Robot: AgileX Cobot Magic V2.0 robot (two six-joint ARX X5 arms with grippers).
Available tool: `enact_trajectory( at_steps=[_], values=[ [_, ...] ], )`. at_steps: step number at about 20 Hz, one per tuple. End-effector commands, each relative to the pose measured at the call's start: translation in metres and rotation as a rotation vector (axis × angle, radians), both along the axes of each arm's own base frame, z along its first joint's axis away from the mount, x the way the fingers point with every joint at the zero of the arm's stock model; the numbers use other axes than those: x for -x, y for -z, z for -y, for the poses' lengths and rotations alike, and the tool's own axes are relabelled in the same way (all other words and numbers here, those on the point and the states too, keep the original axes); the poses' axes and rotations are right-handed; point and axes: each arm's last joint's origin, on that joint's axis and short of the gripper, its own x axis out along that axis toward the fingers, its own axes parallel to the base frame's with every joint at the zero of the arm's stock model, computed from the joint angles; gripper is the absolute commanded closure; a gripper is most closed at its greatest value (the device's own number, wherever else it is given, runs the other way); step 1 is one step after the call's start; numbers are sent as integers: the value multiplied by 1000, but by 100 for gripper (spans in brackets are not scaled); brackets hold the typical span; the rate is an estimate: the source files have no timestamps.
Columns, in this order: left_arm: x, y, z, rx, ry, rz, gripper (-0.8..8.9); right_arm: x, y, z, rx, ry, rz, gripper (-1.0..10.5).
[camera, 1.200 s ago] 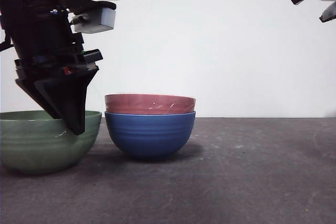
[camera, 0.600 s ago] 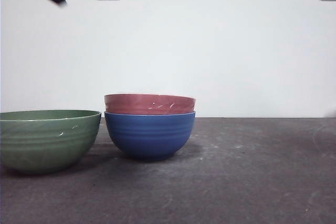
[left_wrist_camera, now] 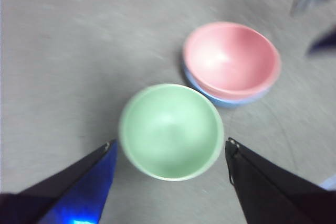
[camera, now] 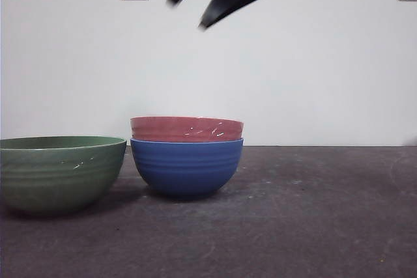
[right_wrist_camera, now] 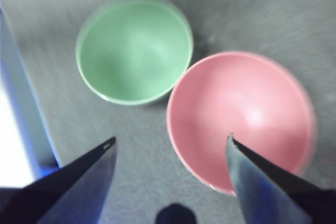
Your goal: Pick up the green bowl on the top,put the green bowl on the left,pick up the red bowl in the middle,put the red bowl on the right
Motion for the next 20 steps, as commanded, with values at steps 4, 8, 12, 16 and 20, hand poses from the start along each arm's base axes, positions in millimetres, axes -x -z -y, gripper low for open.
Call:
enact_trajectory(
  at_steps=[4,8,12,16,20],
  values=[
    [22,-1,-12,-6,-41,35,468,-6,59,-45,176,-88,-4,605],
    [27,2,-13,-18,-39,-8,468,-16,85,-57,195,-94,-34,683],
    [29,3,-14,-23,-39,-26,468,-20,95,-58,210,-89,-51,723],
    [29,4,-14,-25,-39,-33,468,-23,98,-56,219,-81,-61,826],
    [31,5,-14,-30,-38,-52,468,-24,102,-53,244,-79,-86,958]
  ],
)
